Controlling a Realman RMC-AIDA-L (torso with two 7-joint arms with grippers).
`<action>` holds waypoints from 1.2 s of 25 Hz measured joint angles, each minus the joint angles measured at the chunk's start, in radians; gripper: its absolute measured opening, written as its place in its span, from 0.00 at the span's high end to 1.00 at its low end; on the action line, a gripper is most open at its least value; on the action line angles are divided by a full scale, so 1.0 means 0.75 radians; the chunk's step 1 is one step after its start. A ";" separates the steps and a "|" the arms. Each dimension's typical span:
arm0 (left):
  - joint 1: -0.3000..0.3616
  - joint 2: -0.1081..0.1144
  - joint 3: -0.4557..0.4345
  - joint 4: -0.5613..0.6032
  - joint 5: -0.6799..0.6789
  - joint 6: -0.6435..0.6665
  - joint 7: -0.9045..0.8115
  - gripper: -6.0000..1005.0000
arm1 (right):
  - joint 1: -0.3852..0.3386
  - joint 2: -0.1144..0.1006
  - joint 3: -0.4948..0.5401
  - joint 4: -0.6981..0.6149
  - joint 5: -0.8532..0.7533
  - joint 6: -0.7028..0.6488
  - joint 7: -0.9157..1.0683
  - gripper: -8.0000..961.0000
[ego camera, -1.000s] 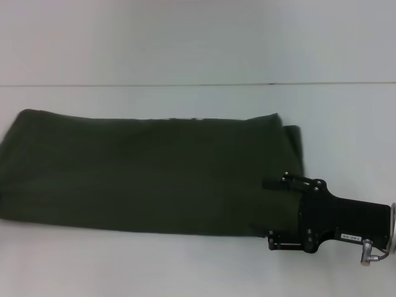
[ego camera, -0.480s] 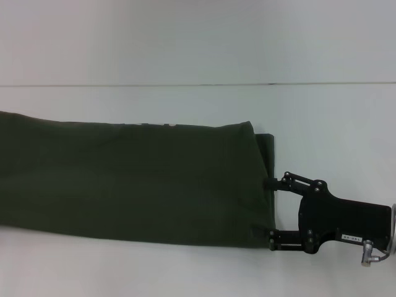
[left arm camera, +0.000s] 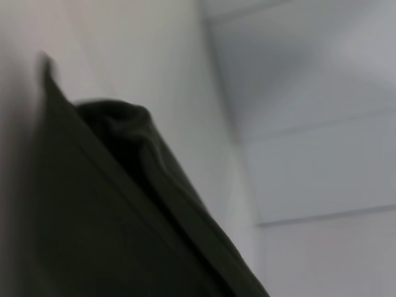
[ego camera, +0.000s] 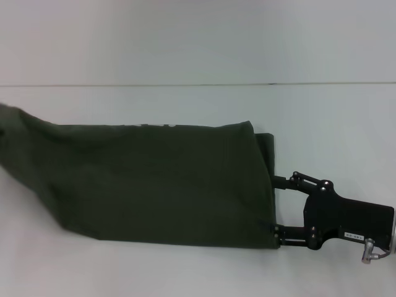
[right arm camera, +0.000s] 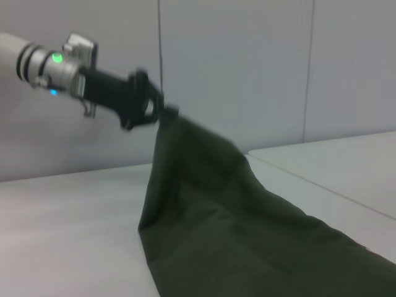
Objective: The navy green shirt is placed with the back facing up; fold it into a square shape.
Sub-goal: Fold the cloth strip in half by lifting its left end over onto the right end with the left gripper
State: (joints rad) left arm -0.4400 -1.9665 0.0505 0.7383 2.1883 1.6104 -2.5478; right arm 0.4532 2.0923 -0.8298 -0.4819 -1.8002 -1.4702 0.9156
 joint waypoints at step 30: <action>-0.561 -0.272 0.276 -0.832 -0.280 -0.323 0.636 0.98 | -0.085 0.000 0.037 0.023 0.005 0.036 -0.010 0.03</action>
State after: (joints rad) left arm -0.8607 -2.1708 0.2576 0.1142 1.9782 1.3684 -2.0711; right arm 0.3892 2.0923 -0.8020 -0.4645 -1.7962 -1.4432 0.9081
